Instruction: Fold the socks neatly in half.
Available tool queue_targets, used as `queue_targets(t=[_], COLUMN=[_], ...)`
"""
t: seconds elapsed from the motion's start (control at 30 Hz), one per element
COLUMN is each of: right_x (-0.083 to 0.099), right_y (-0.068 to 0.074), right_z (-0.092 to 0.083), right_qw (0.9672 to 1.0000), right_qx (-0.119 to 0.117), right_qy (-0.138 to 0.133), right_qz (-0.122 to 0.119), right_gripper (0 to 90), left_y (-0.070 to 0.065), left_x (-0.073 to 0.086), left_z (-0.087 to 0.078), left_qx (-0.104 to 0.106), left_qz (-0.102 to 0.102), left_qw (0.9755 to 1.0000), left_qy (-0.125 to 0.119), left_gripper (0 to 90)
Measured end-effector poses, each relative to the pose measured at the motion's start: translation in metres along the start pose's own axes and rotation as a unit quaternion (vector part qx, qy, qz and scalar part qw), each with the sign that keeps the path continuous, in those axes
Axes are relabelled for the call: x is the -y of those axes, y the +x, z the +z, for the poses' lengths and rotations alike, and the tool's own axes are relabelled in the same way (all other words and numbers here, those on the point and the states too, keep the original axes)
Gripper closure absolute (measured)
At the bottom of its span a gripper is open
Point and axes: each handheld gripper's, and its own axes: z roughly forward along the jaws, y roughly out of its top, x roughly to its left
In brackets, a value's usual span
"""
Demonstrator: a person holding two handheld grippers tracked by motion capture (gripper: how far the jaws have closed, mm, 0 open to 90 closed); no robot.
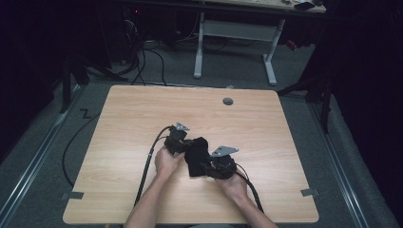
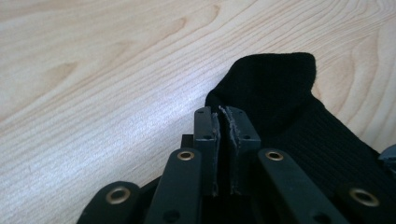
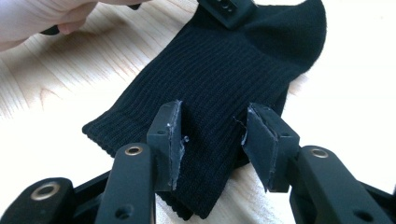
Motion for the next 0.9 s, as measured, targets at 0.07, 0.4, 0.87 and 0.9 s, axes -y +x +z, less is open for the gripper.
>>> queue_targets(t=[0.07,0.4,0.87,0.9], right_x=[0.000,-0.001,-0.019,-0.018], right_y=[0.002,-0.002,0.004,0.004], right_z=[-0.001,-0.016,-0.003,0.000], right_qw=[1.0000,0.9992,0.9998,0.9999], right_qx=[0.007,0.008,0.001,-0.002], right_qy=[0.001,-0.026,-0.016,-0.012], right_qz=[-0.005,0.030,0.011,0.012], right_gripper=[56.0,57.4,61.8,61.4], left_y=[0.004,0.003,0.004,0.005], left_x=[-0.001,0.004,0.001,0.001], left_z=[0.000,-0.002,-0.015,-0.015], left_qx=[0.011,0.031,0.044,0.046], left_qz=[-0.005,-0.021,-0.012,-0.012], left_qw=[0.9999,0.9987,0.9972,0.9970], left_qy=[0.001,-0.035,-0.060,-0.061], left_gripper=[84.5,84.5,84.5,84.5])
